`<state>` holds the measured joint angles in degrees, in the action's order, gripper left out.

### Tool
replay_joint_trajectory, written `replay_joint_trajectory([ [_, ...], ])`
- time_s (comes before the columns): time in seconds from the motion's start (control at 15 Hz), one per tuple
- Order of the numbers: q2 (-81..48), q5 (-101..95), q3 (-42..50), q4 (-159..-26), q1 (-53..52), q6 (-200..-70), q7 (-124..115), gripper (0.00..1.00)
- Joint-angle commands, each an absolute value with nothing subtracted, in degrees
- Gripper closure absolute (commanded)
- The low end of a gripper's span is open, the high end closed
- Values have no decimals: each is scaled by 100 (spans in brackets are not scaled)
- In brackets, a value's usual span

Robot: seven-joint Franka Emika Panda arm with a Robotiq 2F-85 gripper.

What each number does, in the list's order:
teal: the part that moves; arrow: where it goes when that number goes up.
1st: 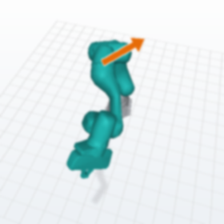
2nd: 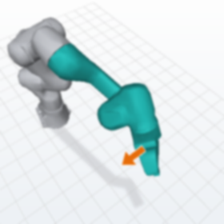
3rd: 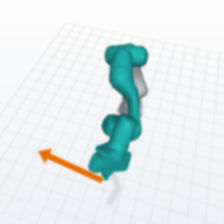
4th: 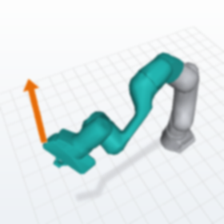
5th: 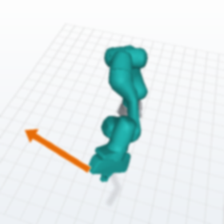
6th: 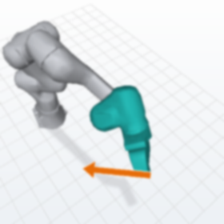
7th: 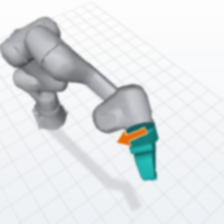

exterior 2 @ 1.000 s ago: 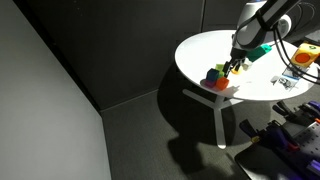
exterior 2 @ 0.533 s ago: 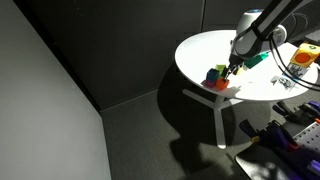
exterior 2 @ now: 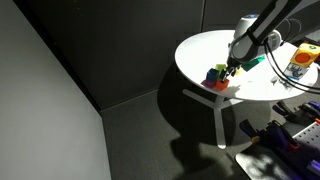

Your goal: Pick up the orange block and stack them on both the blue and lime green blocks

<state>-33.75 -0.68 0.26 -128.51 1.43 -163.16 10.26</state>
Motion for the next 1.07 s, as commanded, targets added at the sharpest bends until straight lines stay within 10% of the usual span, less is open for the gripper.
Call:
replay_joint_trajectory([
  [0.0, -3561, -221, 19, -12600, 197, -16324, 973, 0],
  [0.6, -3867, -274, 83, -12389, 139, -16319, 935, 0],
  [0.67, -3881, -273, 74, -12382, 144, -16300, 935, 25],
  [1.0, -3849, -289, 94, -12400, 110, -16189, 906, 59],
])
